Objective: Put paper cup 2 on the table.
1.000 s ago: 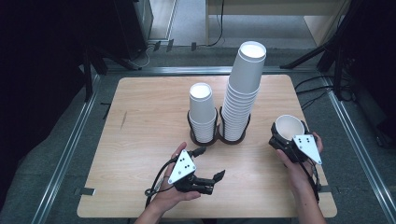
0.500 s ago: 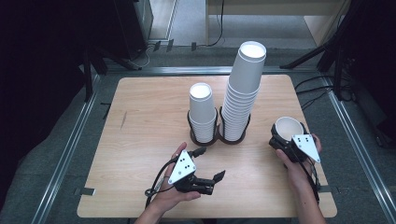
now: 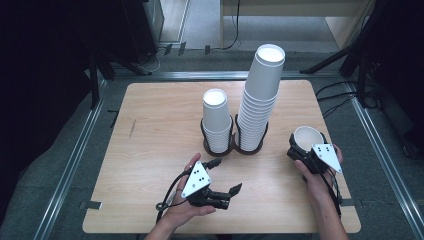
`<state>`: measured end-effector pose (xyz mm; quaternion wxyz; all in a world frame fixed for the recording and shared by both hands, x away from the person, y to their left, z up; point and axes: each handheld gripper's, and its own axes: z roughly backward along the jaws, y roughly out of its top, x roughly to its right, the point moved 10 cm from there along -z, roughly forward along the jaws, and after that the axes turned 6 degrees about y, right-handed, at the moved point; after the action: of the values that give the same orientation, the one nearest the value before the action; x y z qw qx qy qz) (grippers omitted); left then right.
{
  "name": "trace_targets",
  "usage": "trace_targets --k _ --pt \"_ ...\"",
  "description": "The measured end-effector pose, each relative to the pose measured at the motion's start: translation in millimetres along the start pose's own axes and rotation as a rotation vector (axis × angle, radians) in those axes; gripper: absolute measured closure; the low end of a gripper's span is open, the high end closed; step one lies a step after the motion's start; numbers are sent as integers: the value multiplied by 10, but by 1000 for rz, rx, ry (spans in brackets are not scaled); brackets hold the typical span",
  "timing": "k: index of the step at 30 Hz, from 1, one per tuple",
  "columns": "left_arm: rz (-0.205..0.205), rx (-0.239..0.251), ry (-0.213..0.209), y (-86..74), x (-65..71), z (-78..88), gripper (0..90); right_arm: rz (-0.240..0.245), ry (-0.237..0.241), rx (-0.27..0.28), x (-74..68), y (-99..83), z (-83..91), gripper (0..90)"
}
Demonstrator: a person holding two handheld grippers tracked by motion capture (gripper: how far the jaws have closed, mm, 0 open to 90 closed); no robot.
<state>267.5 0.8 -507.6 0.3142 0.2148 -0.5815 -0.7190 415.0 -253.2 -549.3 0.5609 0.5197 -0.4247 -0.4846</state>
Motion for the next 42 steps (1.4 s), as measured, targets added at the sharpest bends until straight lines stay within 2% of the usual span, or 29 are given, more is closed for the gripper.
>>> trace_targets --k 4,7,10,16,20,23,25,30,33,38,42 --pt "1 1 -1 -1 5 -3 76 -24 8 -9 -5 1 9 58" --pt "0 0 1 -1 4 -2 76 -28 18 -18 -21 -3 12 0" --pt "-2 1 2 2 0 1 76 -41 45 -33 -71 2 28 0" --pt "5 1 11 2 -23 0 76 -81 34 -51 -28 9 79 0" --pt "32 12 19 32 -57 2 76 -72 40 -57 -10 20 138 0" --pt "41 19 30 60 -88 4 76 -65 63 -55 -20 39 214 0" --pt "51 23 35 77 -100 6 76 -48 71 -62 -35 29 250 0" --pt "60 31 65 128 -134 -5 75 -18 88 -76 -115 8 332 0" --pt "69 37 82 166 -171 -20 76 -20 89 -79 -141 18 382 0" --pt "73 36 112 192 -224 -72 75 -14 78 -87 -129 37 481 0" --pt "78 41 125 236 -254 -128 61 -3 95 -84 -120 84 629 0"
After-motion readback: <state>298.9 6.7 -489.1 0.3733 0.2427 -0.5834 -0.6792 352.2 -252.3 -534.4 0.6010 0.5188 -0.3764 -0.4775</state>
